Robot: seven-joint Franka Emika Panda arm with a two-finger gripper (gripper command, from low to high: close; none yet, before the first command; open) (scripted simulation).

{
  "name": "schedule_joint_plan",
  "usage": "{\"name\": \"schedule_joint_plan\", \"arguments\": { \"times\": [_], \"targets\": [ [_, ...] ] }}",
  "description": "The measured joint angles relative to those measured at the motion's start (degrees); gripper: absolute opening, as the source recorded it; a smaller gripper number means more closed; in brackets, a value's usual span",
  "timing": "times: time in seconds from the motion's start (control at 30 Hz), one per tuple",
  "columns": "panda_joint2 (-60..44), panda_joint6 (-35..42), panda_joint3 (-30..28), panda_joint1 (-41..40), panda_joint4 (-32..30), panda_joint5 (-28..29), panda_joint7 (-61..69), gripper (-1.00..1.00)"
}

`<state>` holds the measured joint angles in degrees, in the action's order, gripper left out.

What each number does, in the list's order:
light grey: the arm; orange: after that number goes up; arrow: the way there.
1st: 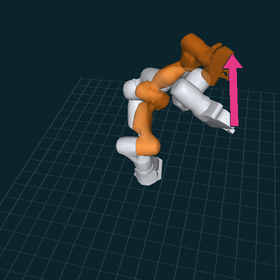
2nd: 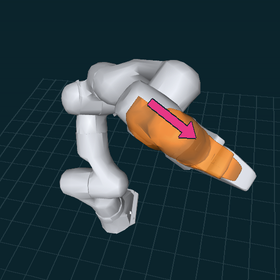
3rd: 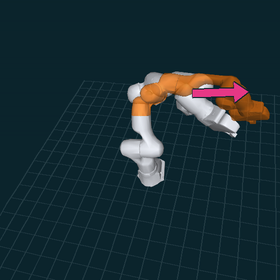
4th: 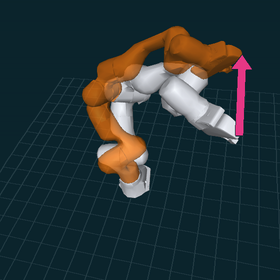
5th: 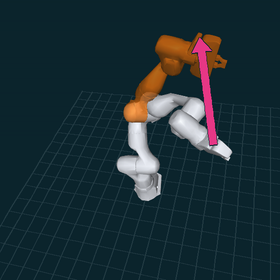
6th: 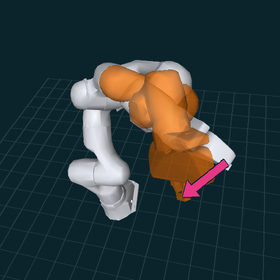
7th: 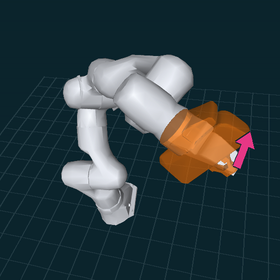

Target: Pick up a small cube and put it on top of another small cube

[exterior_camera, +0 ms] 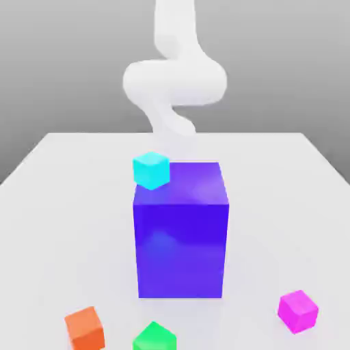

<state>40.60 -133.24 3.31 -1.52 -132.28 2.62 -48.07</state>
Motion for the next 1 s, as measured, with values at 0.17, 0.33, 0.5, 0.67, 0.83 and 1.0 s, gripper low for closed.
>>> {"name": "schedule_joint_plan", "arguments": {
  "times": [0.17, 0.33, 0.5, 0.67, 0.83, 1.0],
  "targets": [
    [-10.8, -2.9, 6.3, -2.5, -1.0, 5.8, -4.9, 0.00],
    [-21.4, -5.7, 11.0, -3.7, -2.0, 11.6, -9.8, 0.00],
    [-31.9, -8.5, 14.3, -3.5, -2.9, 16.8, -14.2, 0.00],
    [-41.7, -11.8, 15.8, -1.1, -4.1, 19.9, -17.1, 0.00],
    [-50.4, -16.1, 17.3, 0.9, -5.5, 19.2, -17.5, 0.00],
    [-57.7, -21.1, 20.6, 1.8, -6.9, 15.8, -15.8, 0.00]
  ]
}}
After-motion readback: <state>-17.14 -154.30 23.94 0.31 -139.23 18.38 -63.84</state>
